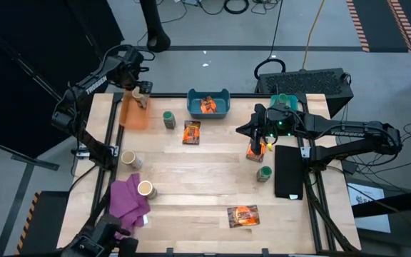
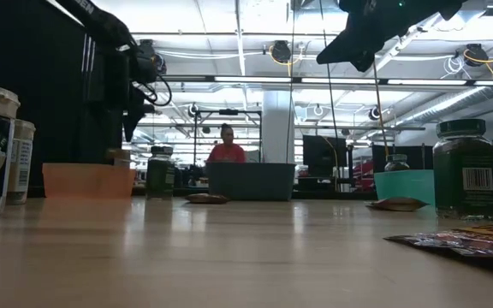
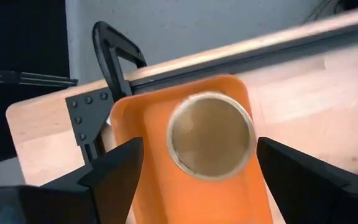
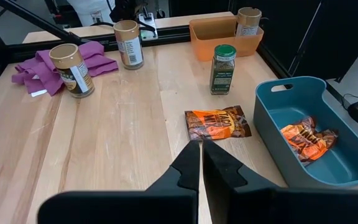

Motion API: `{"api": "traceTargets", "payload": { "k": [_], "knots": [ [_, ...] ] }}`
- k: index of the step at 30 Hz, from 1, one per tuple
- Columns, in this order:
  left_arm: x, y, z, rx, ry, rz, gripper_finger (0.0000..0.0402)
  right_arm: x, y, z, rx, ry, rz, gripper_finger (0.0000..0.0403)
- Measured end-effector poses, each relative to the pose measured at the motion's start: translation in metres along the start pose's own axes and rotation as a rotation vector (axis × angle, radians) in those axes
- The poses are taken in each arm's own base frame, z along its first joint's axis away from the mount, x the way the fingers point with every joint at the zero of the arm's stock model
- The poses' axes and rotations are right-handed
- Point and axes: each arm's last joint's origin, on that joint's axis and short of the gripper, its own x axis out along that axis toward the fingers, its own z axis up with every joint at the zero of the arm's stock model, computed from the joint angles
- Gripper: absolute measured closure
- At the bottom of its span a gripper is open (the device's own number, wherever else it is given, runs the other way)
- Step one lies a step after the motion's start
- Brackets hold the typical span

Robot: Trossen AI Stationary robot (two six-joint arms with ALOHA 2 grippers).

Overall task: Sort spices by type
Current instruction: Put the right green seasoning bottle into the light blue bin

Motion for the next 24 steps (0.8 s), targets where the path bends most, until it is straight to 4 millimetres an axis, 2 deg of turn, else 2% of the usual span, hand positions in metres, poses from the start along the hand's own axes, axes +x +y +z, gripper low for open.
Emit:
{"api": "traceTargets", "payload": {
  "k": [3,9,16,24],
  "knots": [
    [-0.011,-0.006,-0.003,0.072,0.004,-0.008,0.0085,0.0,0.0,0.0,0.002,0.005,0.0,0.0403],
    [-0.05,-0.019,-0.016,0.15,-0.116,-0.074,0.0084,0.0,0.0,-0.003,0.02,0.03,-0.007,0.0403],
    [-0.091,-0.063,-0.052,0.338,-0.293,-0.229,0.0084,0.003,0.0,-0.004,0.028,0.042,-0.009,0.0403],
    [-0.125,-0.116,-0.098,0.573,-0.449,-0.427,0.0084,0.026,-0.002,-0.014,0.062,0.121,-0.072,0.0403]
  ]
}}
